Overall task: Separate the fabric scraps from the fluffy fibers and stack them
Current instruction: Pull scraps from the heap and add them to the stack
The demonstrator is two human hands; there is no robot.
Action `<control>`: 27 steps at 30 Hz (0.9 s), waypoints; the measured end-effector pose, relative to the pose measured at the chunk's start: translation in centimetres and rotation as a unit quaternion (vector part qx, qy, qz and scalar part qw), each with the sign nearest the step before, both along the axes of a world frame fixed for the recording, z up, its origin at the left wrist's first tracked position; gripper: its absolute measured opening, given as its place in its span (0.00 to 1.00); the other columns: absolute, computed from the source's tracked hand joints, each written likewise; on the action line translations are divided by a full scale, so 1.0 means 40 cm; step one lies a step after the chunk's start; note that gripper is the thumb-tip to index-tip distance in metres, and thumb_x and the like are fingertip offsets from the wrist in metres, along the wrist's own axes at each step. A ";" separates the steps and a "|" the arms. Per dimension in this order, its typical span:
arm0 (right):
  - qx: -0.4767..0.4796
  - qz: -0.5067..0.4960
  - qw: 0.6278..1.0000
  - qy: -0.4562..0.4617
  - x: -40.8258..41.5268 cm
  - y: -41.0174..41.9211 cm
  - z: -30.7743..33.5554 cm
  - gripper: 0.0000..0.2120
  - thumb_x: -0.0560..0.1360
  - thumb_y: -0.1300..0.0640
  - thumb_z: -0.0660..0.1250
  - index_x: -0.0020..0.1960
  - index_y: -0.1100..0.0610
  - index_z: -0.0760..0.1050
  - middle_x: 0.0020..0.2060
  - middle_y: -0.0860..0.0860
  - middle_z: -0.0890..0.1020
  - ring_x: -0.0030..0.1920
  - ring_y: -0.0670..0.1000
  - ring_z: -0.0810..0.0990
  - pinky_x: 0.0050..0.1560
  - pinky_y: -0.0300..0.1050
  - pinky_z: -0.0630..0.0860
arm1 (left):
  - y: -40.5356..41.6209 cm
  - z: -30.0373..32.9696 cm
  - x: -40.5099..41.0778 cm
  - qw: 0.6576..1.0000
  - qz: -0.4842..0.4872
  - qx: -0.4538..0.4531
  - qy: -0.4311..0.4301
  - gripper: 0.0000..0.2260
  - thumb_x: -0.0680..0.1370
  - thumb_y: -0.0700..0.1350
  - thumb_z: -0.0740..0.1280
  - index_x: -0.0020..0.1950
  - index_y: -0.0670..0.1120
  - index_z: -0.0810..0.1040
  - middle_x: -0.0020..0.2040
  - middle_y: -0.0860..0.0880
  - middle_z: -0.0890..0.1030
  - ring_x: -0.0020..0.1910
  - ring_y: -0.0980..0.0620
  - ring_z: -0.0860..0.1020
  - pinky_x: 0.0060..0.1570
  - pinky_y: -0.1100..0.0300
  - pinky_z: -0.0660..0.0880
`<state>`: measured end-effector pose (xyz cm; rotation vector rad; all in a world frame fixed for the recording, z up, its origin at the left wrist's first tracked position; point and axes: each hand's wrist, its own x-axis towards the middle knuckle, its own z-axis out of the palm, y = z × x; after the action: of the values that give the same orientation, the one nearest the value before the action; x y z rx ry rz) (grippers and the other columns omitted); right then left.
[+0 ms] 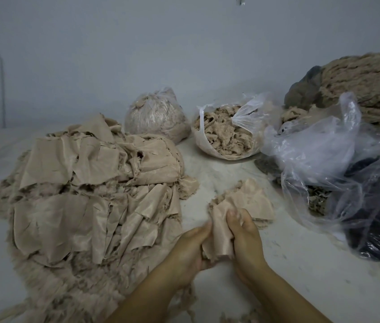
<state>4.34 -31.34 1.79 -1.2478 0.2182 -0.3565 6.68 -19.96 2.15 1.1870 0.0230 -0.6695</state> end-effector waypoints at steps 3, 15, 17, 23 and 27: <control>-0.036 -0.044 0.998 -0.016 0.008 -0.033 0.004 0.07 0.78 0.56 0.65 0.44 0.59 0.76 0.37 0.54 0.81 0.39 0.53 0.80 0.42 0.50 0.77 | -0.021 0.006 0.005 0.990 0.110 0.057 -0.072 0.09 0.79 0.45 0.64 0.43 0.40 0.76 0.26 0.48 0.75 0.21 0.57 0.70 0.20 0.67 0.65; -0.376 -0.212 0.898 0.081 0.170 -0.255 0.035 0.11 0.77 0.53 0.66 0.57 0.55 0.77 0.46 0.53 0.78 0.48 0.53 0.75 0.49 0.47 0.69 | -0.171 0.055 0.210 0.954 0.066 0.183 -0.227 0.10 0.80 0.41 0.64 0.60 0.40 0.73 0.46 0.43 0.76 0.25 0.56 0.77 0.25 0.64 0.76; -0.512 -0.193 0.836 0.036 0.151 -0.242 -0.002 0.15 0.78 0.55 0.65 0.64 0.54 0.75 0.57 0.56 0.77 0.58 0.57 0.73 0.60 0.53 0.68 | -0.167 0.022 0.212 0.969 0.047 0.149 -0.193 0.09 0.80 0.41 0.64 0.59 0.42 0.71 0.50 0.42 0.75 0.30 0.53 0.79 0.32 0.61 0.80; -0.636 0.002 0.768 0.070 0.176 -0.212 -0.072 0.19 0.82 0.47 0.54 0.72 0.45 0.67 0.76 0.51 0.58 0.77 0.51 0.49 0.76 0.49 0.47 | -0.121 -0.015 0.231 0.963 0.111 0.157 -0.190 0.03 0.79 0.35 0.62 0.52 0.40 0.73 0.41 0.41 0.79 0.34 0.49 0.80 0.33 0.60 0.80; -0.645 0.054 0.757 0.086 0.225 -0.219 -0.049 0.20 0.82 0.46 0.52 0.73 0.44 0.65 0.76 0.51 0.58 0.77 0.51 0.50 0.75 0.50 0.49 | -0.020 -0.020 0.215 0.926 0.039 0.232 -0.295 0.08 0.79 0.33 0.60 0.48 0.44 0.74 0.38 0.44 0.79 0.34 0.52 0.79 0.35 0.62 0.77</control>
<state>13.35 -40.11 -0.16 -2.6732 0.0188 -0.2705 15.28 -20.78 1.34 1.8004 -0.2928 -0.2131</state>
